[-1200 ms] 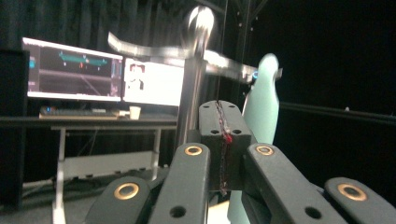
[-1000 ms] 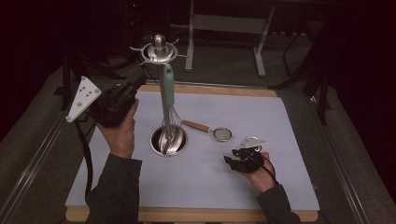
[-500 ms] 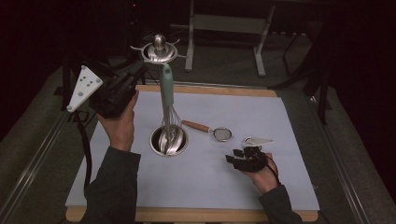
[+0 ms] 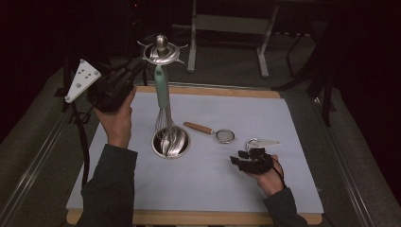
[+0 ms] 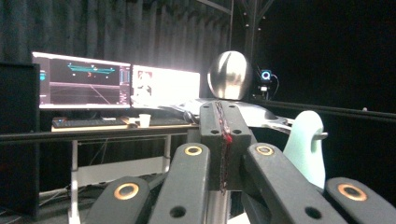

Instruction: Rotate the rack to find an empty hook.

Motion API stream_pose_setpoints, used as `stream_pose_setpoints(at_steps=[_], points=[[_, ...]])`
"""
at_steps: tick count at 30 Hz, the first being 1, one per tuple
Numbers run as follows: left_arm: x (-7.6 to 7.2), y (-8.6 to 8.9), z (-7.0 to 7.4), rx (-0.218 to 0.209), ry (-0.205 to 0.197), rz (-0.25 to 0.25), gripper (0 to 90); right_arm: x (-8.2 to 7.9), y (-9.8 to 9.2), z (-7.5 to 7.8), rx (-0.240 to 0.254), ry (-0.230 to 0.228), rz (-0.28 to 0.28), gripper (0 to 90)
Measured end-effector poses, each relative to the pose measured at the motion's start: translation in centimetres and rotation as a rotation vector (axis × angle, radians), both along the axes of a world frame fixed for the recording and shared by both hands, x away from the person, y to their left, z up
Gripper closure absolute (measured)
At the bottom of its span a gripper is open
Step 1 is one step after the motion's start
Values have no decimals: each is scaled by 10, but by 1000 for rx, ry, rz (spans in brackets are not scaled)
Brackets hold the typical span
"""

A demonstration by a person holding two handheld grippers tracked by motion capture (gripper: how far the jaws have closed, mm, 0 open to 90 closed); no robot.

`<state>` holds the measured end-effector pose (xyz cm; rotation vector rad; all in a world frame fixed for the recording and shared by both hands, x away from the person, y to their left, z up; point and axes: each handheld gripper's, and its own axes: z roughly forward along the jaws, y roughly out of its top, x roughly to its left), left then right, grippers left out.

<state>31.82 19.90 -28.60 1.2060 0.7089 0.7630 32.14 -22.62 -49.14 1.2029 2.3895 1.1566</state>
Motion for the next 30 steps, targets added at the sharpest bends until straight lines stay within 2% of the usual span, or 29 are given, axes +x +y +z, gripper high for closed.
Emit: stream_pose_setpoints(at_steps=[7,13,21,30], points=[[7,6,2,-4,13,39,900,0,-1,0,6,-1,-3,536],[14,8,6,-11,28,47,900,0,-3,1,12,-3,-11,532],[23,10,5,-29,51,63,900,0,-4,1,14,-3,-12,527],[25,11,3,-14,71,83,900,0,-7,2,16,-5,-18,525]])
